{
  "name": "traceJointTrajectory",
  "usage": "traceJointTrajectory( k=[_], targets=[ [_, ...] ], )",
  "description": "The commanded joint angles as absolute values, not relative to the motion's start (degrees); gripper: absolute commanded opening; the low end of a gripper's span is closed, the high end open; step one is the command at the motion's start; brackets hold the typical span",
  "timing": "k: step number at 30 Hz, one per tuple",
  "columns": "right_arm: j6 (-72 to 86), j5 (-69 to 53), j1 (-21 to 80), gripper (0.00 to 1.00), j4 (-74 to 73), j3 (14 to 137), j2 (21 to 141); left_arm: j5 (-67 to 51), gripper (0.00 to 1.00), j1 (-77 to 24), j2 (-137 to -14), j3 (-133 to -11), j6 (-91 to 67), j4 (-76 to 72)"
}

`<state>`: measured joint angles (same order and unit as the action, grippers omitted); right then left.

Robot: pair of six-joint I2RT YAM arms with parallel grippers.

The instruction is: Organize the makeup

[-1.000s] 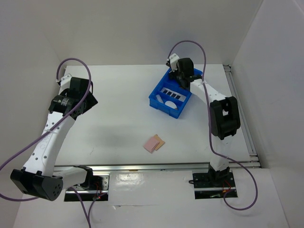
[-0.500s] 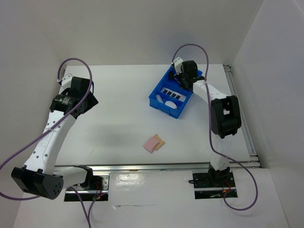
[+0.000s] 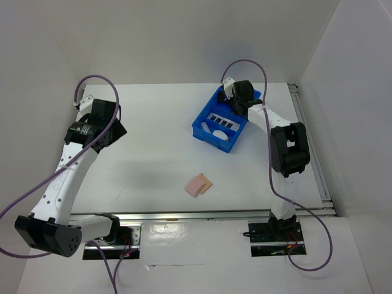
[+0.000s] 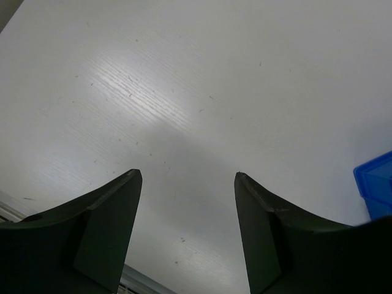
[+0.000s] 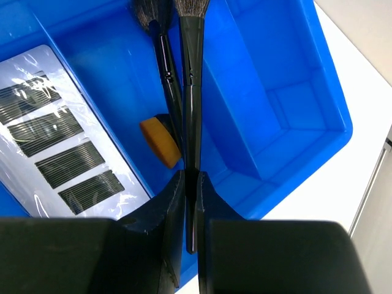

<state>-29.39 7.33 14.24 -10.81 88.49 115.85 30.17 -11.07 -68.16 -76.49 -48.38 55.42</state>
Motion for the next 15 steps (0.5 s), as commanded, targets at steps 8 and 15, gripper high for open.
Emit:
traceJointTrajectory(
  k=[8,15],
  targets=[
    [-30.3,7.9,14.1,0.19,-10.5,88.3,117.9,30.4,0.75,-10.8,-68.1,-76.4,-49.4,55.0],
    [-29.8,9.0,14.1,0.40,-10.5,88.9,117.9,30.4,0.75,-10.8,-68.1,-76.4,-49.4,55.0]
  ],
)
